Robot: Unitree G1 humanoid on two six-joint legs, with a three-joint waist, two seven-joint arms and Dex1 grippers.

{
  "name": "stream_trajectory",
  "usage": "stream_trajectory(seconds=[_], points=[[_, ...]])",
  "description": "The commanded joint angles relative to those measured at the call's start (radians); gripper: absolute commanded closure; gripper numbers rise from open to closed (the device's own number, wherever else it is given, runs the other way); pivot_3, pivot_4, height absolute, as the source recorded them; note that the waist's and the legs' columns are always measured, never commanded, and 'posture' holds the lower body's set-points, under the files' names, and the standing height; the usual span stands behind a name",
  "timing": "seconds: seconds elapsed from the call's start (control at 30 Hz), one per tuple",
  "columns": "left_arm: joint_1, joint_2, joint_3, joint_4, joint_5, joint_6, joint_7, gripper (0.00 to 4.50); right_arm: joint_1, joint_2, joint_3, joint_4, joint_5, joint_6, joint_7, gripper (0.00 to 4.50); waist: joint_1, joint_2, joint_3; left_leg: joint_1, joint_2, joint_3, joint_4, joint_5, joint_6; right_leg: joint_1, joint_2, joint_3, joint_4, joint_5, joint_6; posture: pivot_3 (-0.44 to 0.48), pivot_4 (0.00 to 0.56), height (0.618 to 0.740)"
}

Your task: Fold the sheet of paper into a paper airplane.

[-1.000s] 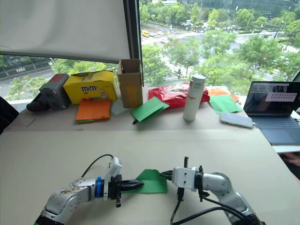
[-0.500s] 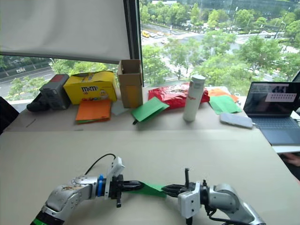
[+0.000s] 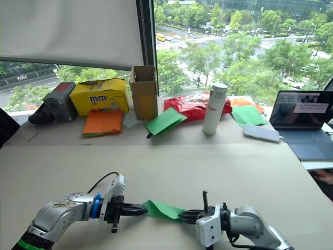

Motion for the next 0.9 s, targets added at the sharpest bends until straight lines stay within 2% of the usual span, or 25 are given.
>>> stream_trajectory(seconds=[0.03,0.2,0.4,0.63,0.73,0.9], points=[[-0.092,-0.047,0.097,0.031,-0.077,-0.036,-0.009,4.50,0.009,-0.004,0.033,0.026,-0.020,0.049,0.028,4.46,-0.001,-0.003,-0.001,0.000,0.000,0.000,0.000,0.000,0.000,0.000,0.000,0.000,0.000,0.000,0.000,0.000,0.150,0.739],[-0.160,-0.106,-0.007,0.088,0.042,-0.108,0.005,4.50,0.004,0.001,0.036,0.026,-0.027,0.068,0.023,4.46,-0.008,-0.004,-0.001,0.001,0.000,0.000,0.000,0.000,0.000,0.006,0.002,0.002,0.000,0.000,0.000,0.000,0.150,0.739],[-0.101,-0.109,-0.198,0.055,0.194,-0.230,-0.036,4.50,0.015,-0.004,0.031,0.016,-0.039,0.085,0.009,4.46,-0.012,-0.004,-0.001,0.001,0.000,0.000,0.000,0.001,-0.001,0.006,0.004,0.002,0.000,0.000,0.000,0.000,0.150,0.739],[-0.060,-0.065,-0.259,0.136,0.331,-0.357,-0.043,4.50,0.026,-0.014,0.021,0.005,-0.053,0.089,-0.006,4.46,-0.009,-0.004,-0.001,0.001,0.001,0.000,0.000,0.000,0.000,0.002,0.002,0.001,0.000,0.000,-0.001,0.000,0.150,0.739],[-0.055,-0.069,-0.262,0.160,0.348,-0.378,-0.040,4.50,0.035,-0.020,0.016,-0.003,-0.010,0.094,0.008,4.46,-0.007,-0.004,-0.001,0.001,0.001,0.000,0.000,0.000,0.000,0.002,0.002,0.001,0.000,0.000,-0.001,0.000,0.150,0.739],[-0.050,-0.092,-0.247,0.194,0.339,-0.383,-0.025,4.50,0.073,-0.081,-0.031,-0.071,0.144,0.122,0.060,2.88,0.002,-0.002,-0.002,0.001,0.000,0.000,0.000,0.000,0.001,0.002,0.000,0.001,0.000,0.000,-0.001,0.000,0.150,0.739]])
